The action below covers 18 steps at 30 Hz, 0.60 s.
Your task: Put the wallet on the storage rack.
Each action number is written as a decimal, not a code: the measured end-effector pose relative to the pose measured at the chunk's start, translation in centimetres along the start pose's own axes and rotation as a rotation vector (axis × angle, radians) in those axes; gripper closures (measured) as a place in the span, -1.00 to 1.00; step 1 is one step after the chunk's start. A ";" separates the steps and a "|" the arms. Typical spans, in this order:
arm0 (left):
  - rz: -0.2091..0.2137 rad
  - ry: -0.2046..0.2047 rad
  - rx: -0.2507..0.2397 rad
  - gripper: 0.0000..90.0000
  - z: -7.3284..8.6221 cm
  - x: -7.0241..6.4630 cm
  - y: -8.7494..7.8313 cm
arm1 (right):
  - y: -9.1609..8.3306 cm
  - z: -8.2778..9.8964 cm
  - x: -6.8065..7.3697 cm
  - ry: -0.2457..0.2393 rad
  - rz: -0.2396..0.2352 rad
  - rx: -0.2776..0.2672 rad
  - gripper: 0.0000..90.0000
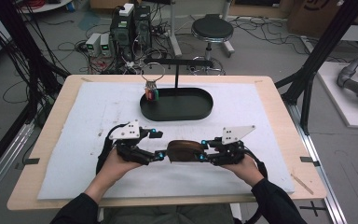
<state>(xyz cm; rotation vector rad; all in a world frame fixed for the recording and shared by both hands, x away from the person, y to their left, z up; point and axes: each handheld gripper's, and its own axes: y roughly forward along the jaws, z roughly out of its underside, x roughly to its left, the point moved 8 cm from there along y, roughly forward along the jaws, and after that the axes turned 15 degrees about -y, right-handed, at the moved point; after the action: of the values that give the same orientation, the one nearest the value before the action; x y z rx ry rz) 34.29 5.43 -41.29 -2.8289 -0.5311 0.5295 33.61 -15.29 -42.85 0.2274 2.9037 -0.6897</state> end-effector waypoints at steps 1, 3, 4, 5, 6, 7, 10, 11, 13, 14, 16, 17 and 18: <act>-0.013 0.002 -0.007 -0.38 0.0 0.1 -0.3 | -0.1 0.0 -0.2 0.004 0.012 -0.001 0.50; -0.053 -0.005 -0.035 -0.41 -0.1 0.5 -1.3 | -0.4 0.0 -0.4 0.009 0.031 0.002 0.50; -0.067 -0.009 -0.040 -0.42 0.0 0.6 -1.6 | -0.5 0.0 -0.6 0.012 0.040 0.001 0.50; -0.088 -0.015 -0.049 -0.42 0.1 0.8 -2.2 | -0.5 0.0 -0.7 0.015 0.047 0.000 0.50; -0.103 -0.019 -0.055 -0.44 0.2 1.0 -2.5 | -0.7 0.0 -0.9 0.015 0.058 0.003 0.50; -0.118 -0.024 -0.061 -0.44 0.3 1.1 -3.0 | -0.7 -0.1 -1.0 0.014 0.064 0.002 0.50; -0.171 -0.039 -0.090 -0.45 0.9 1.6 -4.5 | -1.1 -0.2 -1.6 0.017 0.092 0.008 0.50; -0.183 -0.044 -0.097 -0.45 1.0 1.7 -4.9 | -1.2 -0.3 -1.8 0.020 0.101 0.008 0.50; -0.209 -0.053 -0.113 -0.46 1.4 2.0 -5.7 | -1.5 -0.5 -2.2 0.025 0.121 0.004 0.50; -0.219 -0.056 -0.119 -0.46 1.6 2.1 -6.0 | -1.6 -0.5 -2.3 0.027 0.128 0.006 0.50; -0.241 -0.063 -0.124 -0.46 1.9 2.4 -6.5 | -1.9 -0.7 -2.7 0.028 0.145 0.008 0.50; -0.247 -0.070 -0.128 -0.46 2.1 2.5 -6.7 | -2.0 -0.8 -2.8 0.033 0.150 0.006 0.50; -0.250 -0.077 -0.132 -0.46 2.2 2.5 -6.9 | -2.1 -0.9 -3.0 0.033 0.160 0.007 0.50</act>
<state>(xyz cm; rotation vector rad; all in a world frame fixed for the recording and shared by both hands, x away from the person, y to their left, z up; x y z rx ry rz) 33.56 12.98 -42.19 -2.8129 -0.9518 0.5745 36.08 -17.07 -40.61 0.4697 2.8738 -0.6756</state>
